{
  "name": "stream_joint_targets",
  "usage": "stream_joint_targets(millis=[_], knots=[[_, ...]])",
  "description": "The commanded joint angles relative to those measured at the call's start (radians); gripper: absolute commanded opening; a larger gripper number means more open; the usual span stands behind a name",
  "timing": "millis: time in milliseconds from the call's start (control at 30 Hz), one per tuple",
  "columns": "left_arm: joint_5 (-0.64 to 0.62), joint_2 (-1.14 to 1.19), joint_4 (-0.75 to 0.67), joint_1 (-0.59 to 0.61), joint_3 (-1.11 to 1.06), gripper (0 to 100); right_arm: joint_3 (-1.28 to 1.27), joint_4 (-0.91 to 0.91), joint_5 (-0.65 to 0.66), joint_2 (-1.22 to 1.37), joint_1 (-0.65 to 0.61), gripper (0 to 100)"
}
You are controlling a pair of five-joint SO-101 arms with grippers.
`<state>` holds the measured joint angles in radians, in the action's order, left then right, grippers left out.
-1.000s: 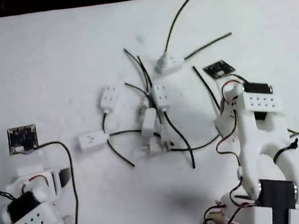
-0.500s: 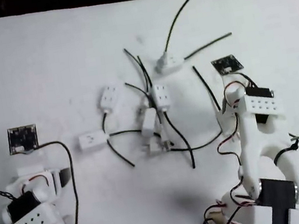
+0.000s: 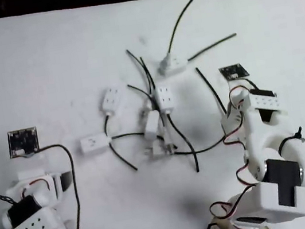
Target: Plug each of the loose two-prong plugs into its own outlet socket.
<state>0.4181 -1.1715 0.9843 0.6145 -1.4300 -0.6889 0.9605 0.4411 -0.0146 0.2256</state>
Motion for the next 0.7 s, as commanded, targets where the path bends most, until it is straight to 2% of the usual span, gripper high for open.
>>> stream_joint_targets(millis=[0,133,300,467,667], knots=[[0.008,-0.018,-0.029,-0.012,0.002,33,0.054,-0.010,-0.006,-0.019,0.013,15.1],[0.008,-0.018,-0.029,-0.012,0.002,33,0.060,-0.008,-0.003,-0.110,0.007,15.2],[0.008,-0.018,-0.029,-0.012,0.002,33,0.006,0.073,-0.003,-0.243,-0.082,15.2],[0.008,-0.018,-0.029,-0.012,0.002,33,-0.080,0.073,0.003,-0.295,-0.147,15.2],[0.008,-0.018,-0.029,-0.012,0.002,33,-0.097,-0.042,0.005,-0.209,-0.102,15.2]])
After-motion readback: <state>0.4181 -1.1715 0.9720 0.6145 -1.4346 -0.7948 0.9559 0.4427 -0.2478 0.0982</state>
